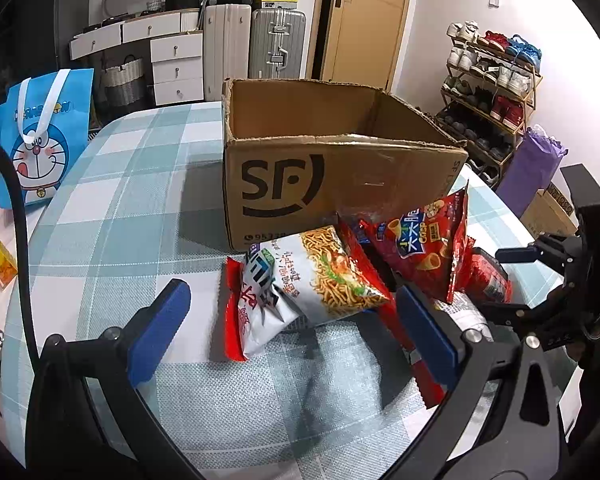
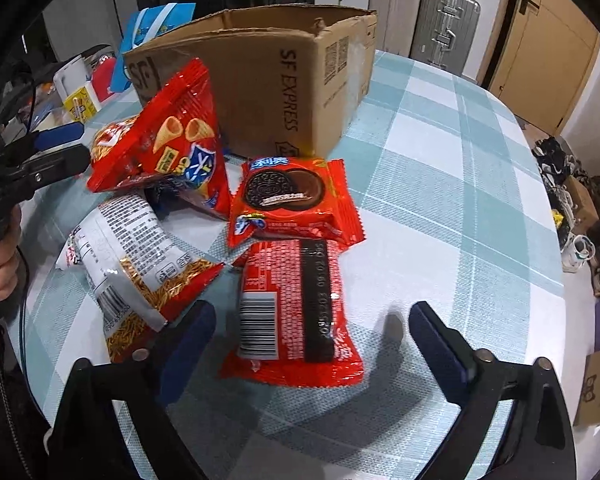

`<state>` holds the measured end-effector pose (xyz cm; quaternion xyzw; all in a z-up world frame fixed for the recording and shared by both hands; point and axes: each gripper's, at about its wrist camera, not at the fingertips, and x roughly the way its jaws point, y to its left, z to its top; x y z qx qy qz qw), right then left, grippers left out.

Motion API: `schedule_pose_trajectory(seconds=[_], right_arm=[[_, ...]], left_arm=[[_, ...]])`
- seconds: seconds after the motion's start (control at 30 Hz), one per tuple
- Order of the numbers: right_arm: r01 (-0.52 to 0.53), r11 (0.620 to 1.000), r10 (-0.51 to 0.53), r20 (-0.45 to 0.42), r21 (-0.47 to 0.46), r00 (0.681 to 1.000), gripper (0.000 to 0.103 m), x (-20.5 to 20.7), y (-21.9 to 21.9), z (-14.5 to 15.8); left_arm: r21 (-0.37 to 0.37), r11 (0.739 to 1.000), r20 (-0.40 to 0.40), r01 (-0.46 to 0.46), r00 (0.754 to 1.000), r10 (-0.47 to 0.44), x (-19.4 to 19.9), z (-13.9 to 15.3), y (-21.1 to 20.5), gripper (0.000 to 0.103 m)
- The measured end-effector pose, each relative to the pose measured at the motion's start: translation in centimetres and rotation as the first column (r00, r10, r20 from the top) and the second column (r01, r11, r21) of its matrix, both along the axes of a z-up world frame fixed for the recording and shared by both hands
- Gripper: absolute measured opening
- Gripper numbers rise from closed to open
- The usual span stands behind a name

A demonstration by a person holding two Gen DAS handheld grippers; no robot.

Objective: Organize snacks
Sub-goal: 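Grasp the red wafer packet with right tool while left tool grasps noodle-snack bag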

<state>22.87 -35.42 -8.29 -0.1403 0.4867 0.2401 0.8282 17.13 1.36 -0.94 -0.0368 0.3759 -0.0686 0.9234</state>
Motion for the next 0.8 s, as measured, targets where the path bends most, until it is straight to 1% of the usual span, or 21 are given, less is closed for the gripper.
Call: schedule_pose_trajectory(seconds=[0.03,0.1,0.17,0.27,0.3,0.33,0.4,0.5,0.63,0.7,0.8], right_arm=[[-0.003,1.0,0.003,-0.003,0.003,1.0,0.084,0.0,0.0,0.0],[-0.008,1.0,0.009,-0.012,0.009,1.0,0.077,0.0,0.0,0.0],[-0.016,1.0,0.016,-0.02,0.019,1.0,0.074,-0.1,0.0,-0.1],[-0.025,0.999,0.025,-0.02,0.026,0.999,0.063,-0.3,0.0,0.1],[-0.034,0.999,0.034,-0.023,0.036,0.999,0.054,-0.4,-0.1,0.2],[-0.049,0.998,0.05,-0.026,0.051,0.998,0.05,-0.6,-0.2,0.3],[-0.061,0.997,0.062,-0.015,0.052,0.998,0.046,-0.9,-0.3,0.6],[-0.083,0.995,0.083,0.005,0.059,0.997,0.045,-1.5,-0.3,1.2],[-0.099,0.99,0.095,0.039,0.101,0.995,0.045,-2.1,-0.8,2.8],[-0.088,0.988,0.081,0.062,0.127,0.995,0.045,-2.3,-1.1,3.7],[-0.036,0.984,0.02,0.091,0.176,0.996,0.045,-2.0,-1.8,4.8]], left_arm=[[0.0,1.0,-0.003,-0.003,1.0,0.003,0.0,-0.1,0.0,0.103],[-0.004,1.0,-0.009,-0.005,1.0,0.005,0.1,-0.1,0.1,0.103],[-0.014,1.0,-0.012,-0.008,1.0,0.008,0.2,-0.2,0.3,0.103],[-0.021,1.0,-0.012,-0.012,1.0,0.012,0.2,-0.1,0.5,0.103],[-0.024,1.0,-0.013,-0.013,1.0,0.013,0.2,-0.2,0.5,0.103],[-0.029,1.0,-0.015,-0.014,1.0,0.013,0.3,-0.2,0.6,0.103],[-0.03,0.999,-0.018,-0.019,1.0,0.018,0.3,-0.2,0.6,0.103],[-0.033,0.999,-0.016,-0.019,1.0,0.019,0.3,-0.2,0.7,0.103],[-0.048,0.999,-0.018,-0.023,1.0,0.022,0.3,-0.1,0.8,0.103],[-0.056,0.998,-0.02,-0.025,1.0,0.024,0.4,0.0,0.8,0.103],[-0.051,0.998,-0.035,-0.045,0.998,0.043,0.7,-0.1,0.8,0.103]])
